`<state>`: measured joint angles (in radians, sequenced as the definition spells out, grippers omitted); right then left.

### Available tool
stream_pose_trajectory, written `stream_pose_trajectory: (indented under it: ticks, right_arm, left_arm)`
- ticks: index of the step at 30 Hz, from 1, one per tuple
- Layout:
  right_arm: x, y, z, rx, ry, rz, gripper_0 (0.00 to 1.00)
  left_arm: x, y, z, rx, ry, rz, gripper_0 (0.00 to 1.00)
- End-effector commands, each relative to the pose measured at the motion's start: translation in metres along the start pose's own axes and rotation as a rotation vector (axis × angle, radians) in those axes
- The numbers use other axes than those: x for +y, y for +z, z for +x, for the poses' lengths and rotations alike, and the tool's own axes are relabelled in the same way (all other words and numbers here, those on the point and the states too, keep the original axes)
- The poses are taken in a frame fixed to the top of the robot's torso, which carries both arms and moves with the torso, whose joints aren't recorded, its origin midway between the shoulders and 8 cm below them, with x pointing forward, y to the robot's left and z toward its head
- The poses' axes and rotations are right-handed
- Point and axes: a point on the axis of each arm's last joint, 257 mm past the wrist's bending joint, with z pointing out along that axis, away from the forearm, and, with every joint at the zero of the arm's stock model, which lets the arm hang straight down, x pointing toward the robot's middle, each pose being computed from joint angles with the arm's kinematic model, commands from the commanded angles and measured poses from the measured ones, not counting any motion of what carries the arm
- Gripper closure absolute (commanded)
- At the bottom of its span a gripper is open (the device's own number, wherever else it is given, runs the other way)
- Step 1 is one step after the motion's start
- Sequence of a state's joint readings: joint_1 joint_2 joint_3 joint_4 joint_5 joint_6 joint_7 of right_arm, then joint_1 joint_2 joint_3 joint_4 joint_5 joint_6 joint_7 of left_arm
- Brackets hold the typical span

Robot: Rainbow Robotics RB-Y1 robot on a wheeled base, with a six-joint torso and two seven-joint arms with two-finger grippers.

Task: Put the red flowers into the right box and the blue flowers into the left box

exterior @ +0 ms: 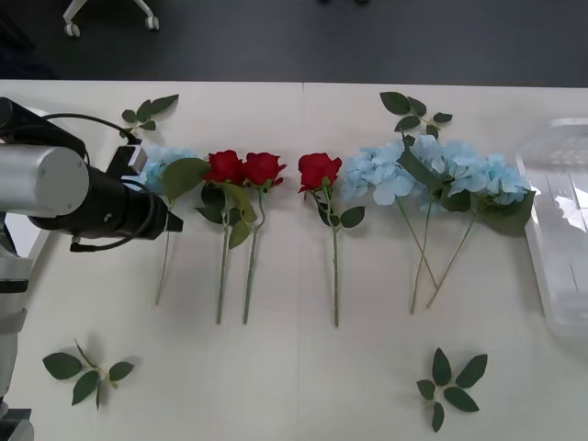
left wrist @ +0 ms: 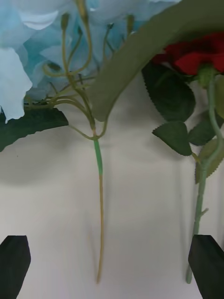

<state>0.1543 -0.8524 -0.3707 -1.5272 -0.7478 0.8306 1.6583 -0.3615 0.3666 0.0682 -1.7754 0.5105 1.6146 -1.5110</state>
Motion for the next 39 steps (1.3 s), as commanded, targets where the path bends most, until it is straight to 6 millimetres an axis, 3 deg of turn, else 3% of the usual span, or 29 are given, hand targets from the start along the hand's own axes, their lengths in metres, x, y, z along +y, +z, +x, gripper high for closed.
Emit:
stream_pose_trajectory:
  ticks: [1,2,5,7,11,19,24,25,32,33,36,37,39]
  right_arm:
    - [-0.005,-0.005,-0.017,-0.03,0.015,0.01,1.0]
    - [-0.001,-0.004,-0.016,-0.028,0.01,0.005,0.91]
    - [0.003,-0.001,-0.016,-0.031,0.0,0.001,0.36]
    - [0.006,0.0,-0.016,-0.033,-0.008,0.0,0.22]
    - [0.009,0.002,-0.014,-0.032,-0.019,-0.003,0.2]
    - [0.021,-0.001,-0.025,-0.037,-0.013,-0.031,0.2]
    - [0.057,-0.016,-0.043,-0.041,-0.015,-0.117,0.2]
    - [0.057,-0.016,-0.043,-0.041,-0.015,-0.117,0.2]
    - [0.131,-0.048,-0.065,-0.024,-0.015,-0.301,0.2]
    - [0.144,-0.054,-0.068,-0.011,-0.02,-0.334,0.2]
    - [0.176,-0.064,-0.072,0.027,0.014,-0.403,0.2]
    - [0.187,-0.065,-0.074,0.033,0.028,-0.424,0.2]
    - [0.211,-0.064,-0.073,0.052,0.069,-0.461,0.2]
  left_arm:
    - [0.005,-0.001,-0.019,-0.019,-0.038,-0.022,0.0]
    - [0.005,0.004,-0.019,-0.014,-0.04,-0.022,0.0]
    - [0.003,0.014,-0.022,-0.01,-0.047,-0.021,0.0]
    - [0.001,0.02,-0.025,-0.012,-0.056,-0.017,0.0]
    - [0.0,0.037,-0.029,-0.011,-0.072,-0.033,0.0]
    - [-0.009,0.053,-0.031,-0.01,-0.069,-0.036,0.0]
    - [-0.009,0.06,-0.029,-0.008,-0.071,-0.045,0.0]
    - [-0.009,0.06,-0.029,-0.008,-0.071,-0.045,0.0]
    - [-0.011,0.068,-0.023,0.012,-0.067,-0.056,0.0]
    - [-0.011,0.068,-0.023,0.01,-0.063,-0.059,0.06]
    - [-0.013,0.07,-0.022,0.013,-0.059,-0.059,0.68]
    - [-0.014,0.07,-0.022,0.013,-0.058,-0.059,0.8]
    - [-0.014,0.07,-0.022,0.013,-0.058,-0.059,0.91]
